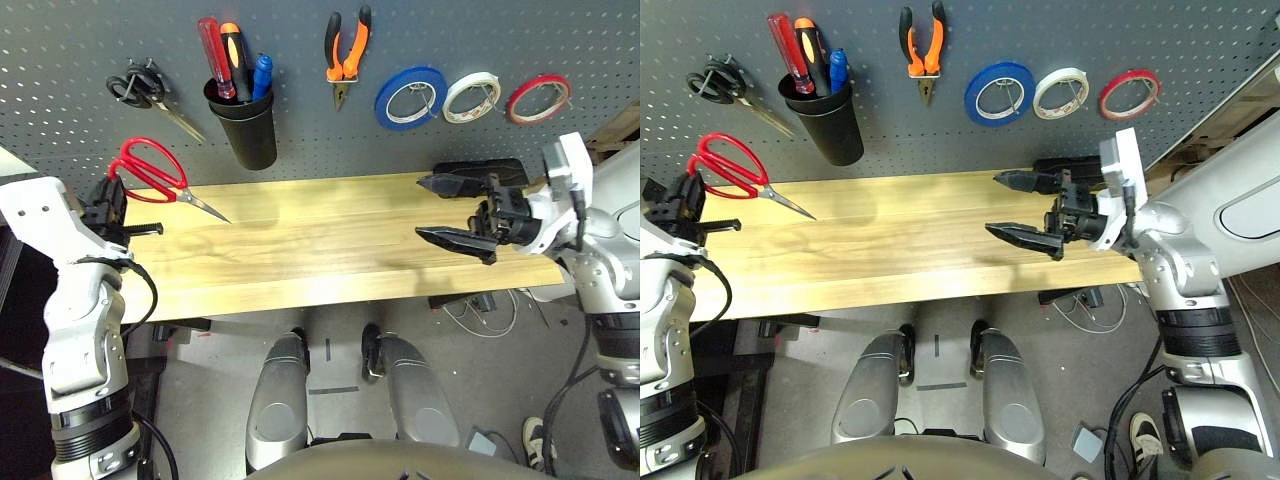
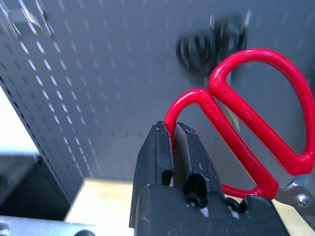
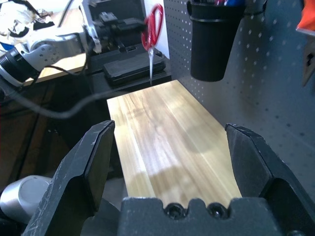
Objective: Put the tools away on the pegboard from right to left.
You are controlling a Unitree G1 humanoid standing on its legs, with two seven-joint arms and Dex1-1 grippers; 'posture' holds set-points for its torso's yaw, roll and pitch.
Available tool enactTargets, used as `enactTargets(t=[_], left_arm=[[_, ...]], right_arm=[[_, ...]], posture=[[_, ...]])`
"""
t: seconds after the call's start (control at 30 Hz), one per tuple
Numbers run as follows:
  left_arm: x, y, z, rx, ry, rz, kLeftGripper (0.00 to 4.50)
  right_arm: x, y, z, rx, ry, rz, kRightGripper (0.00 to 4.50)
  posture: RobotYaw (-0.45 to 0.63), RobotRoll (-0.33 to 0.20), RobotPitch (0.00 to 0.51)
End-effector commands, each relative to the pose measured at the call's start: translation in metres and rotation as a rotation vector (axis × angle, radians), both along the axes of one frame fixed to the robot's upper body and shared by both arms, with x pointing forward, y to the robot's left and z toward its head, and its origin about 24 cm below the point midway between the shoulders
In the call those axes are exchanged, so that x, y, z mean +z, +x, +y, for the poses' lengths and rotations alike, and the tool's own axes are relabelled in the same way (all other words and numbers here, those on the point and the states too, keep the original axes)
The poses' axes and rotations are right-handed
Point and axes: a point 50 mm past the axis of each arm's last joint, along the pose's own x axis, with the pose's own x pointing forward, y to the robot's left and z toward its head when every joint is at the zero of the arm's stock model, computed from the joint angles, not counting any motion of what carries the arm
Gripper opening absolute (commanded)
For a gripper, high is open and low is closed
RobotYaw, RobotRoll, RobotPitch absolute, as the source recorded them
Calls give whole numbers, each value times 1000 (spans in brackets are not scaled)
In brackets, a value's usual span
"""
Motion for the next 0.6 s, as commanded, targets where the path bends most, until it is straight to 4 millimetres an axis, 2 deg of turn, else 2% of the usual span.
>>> enactTargets(t=[0.03,0.27,0.6], left_arm=[[7,-7,-1,-3,20,-53,9],[16,0,-7,-38,26,-99,9],[16,26,-7,-50,2,-103,9]], right_arm=[[12,-3,-5,19,12,-19,4500],[34,-2,-9,32,14,-58,4500],[34,-2,-6,29,16,-60,4500]], posture=[[81,0,182],[70,0,175],[52,0,169]])
